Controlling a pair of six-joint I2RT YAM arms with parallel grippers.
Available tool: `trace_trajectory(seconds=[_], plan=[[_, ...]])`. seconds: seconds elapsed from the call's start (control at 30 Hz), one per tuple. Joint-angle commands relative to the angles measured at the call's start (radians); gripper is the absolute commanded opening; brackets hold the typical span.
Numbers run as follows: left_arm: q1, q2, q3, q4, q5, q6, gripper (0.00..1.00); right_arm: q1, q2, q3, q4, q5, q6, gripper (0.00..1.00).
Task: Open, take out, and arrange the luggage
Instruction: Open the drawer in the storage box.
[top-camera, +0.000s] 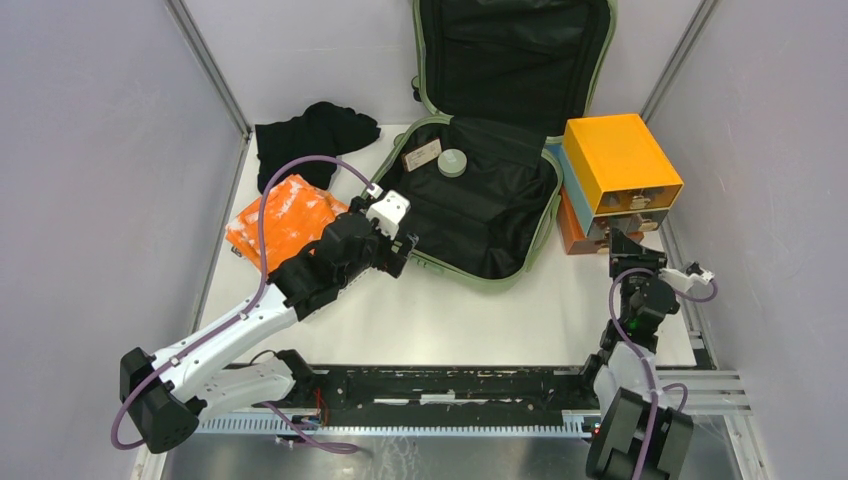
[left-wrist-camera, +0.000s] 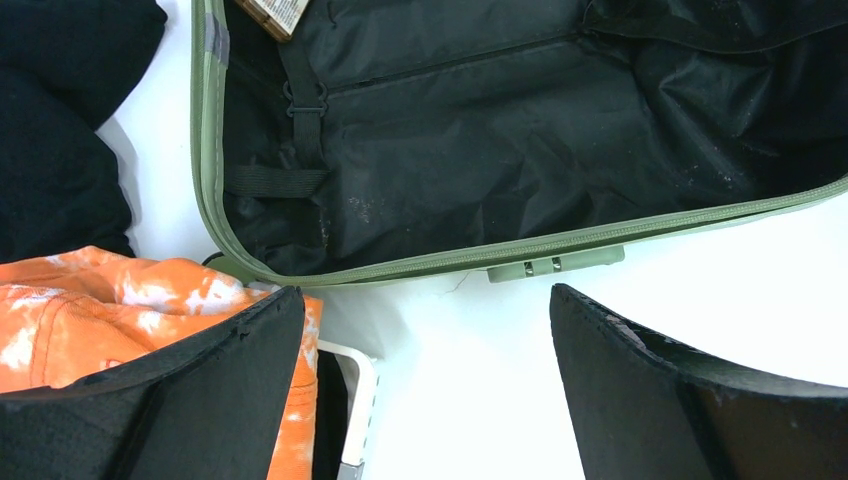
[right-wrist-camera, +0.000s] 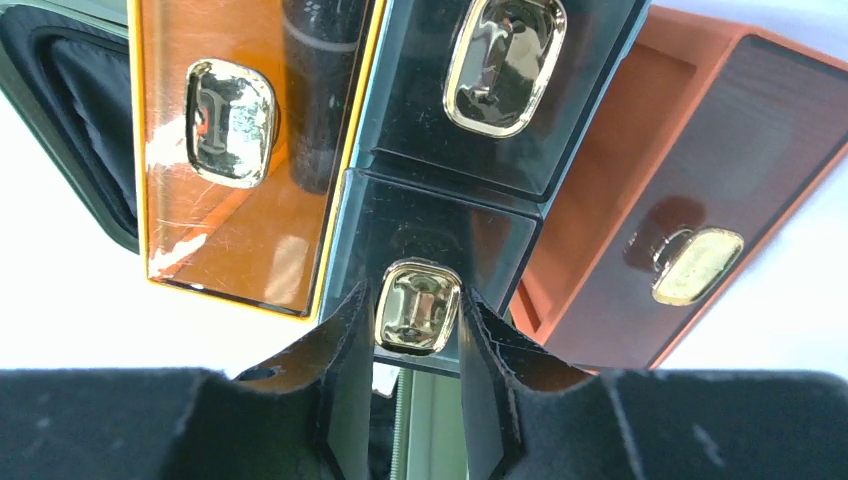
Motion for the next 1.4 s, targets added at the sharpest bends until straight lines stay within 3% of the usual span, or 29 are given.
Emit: trace_trajectory(seconds=[0.0, 0.27, 0.33, 0.8, 1.2, 1.37], plan=[[0.005, -0.002, 0.008, 0.022, 0.011, 0.033, 0.97, -0.007, -0.089, -0.375, 0.111, -0.028, -0.007, 0.36], [0.006, 0.003, 0.007, 0.020, 0.017, 0.033, 0.98, -0.010, -0.081, -0.416, 0.092, -0.017, -0.010, 0.42], [0.006, 0.004, 0.007, 0.020, 0.018, 0.032, 0.98, -0.012, -0.100, -0.417, 0.033, -0.006, -0.007, 0.45], [0.006, 0.012, 0.009, 0.020, 0.027, 0.031, 0.98, -0.013, -0.157, -0.377, -0.326, 0.031, -0.020, 0.45], [0.006, 0.015, 0.009, 0.019, 0.033, 0.030, 0.98, -0.013, -0.221, -0.344, -0.538, 0.031, -0.051, 0.48], [0.006, 0.018, 0.010, 0.019, 0.039, 0.027, 0.98, -0.013, -0.257, -0.270, -0.719, 0.049, -0.088, 0.50]])
